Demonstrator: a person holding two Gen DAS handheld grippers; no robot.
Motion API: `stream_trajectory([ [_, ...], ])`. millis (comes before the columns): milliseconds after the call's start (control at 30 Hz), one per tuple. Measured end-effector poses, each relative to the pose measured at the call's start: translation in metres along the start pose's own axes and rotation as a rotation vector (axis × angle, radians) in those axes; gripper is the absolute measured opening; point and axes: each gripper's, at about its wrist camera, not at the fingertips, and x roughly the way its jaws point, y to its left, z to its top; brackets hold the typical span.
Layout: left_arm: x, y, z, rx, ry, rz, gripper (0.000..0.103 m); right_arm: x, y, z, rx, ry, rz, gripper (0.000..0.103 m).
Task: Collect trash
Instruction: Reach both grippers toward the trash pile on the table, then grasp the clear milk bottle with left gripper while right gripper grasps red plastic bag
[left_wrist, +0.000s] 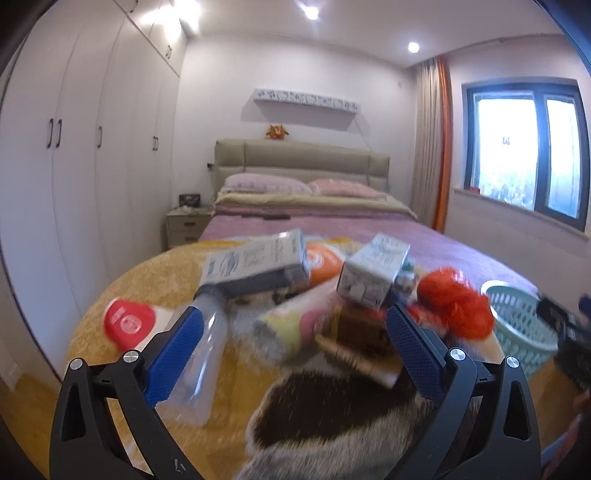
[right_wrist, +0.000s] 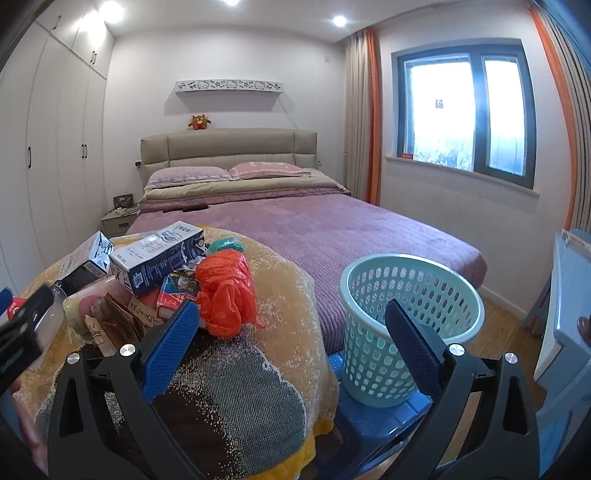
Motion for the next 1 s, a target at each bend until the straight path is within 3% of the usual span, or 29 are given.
stream_trajectory([
  [100, -0.01, 0.023, -0.004, -0.032, 0.045, 0.042, 0.096, 0.006, 0.003, 0.004, -0.018, 0.006, -0.009, 0.095],
  [300, 0.0, 0.103, 0.009, -0.177, 0.175, 0.056, 0.096, 0.022, 0.008, 0.021, -0.044, 0.011, 0.01, 0.095],
  [433, 0.022, 0.146, 0.017, -0.234, 0.265, 0.117, 0.094, 0.042, 0.011, 0.031, -0.041, 0.051, 0.062, 0.083],
  [567, 0.043, 0.17, 0.018, -0.27, 0.345, 0.083, 0.087, 0.059, 0.012, 0.033, -0.036, 0.106, 0.085, 0.077],
  [667, 0.047, 0.173, 0.018, -0.283, 0.368, 0.081, 0.08, 0.064, 0.016, 0.03, -0.055, 0.117, 0.075, 0.076],
  [733, 0.044, 0.167, 0.02, -0.287, 0.366, 0.031, 0.08, 0.067, 0.017, 0.028, -0.058, 0.122, 0.076, 0.076],
  [933, 0.061, 0.108, 0.016, -0.143, 0.44, -0.078, 0.083, 0.084, 0.013, 0.027, -0.027, 0.183, 0.138, 0.075],
  [1000, 0.069, 0.094, 0.011, -0.096, 0.465, -0.078, 0.088, 0.093, 0.012, 0.027, -0.011, 0.217, 0.173, 0.075],
])
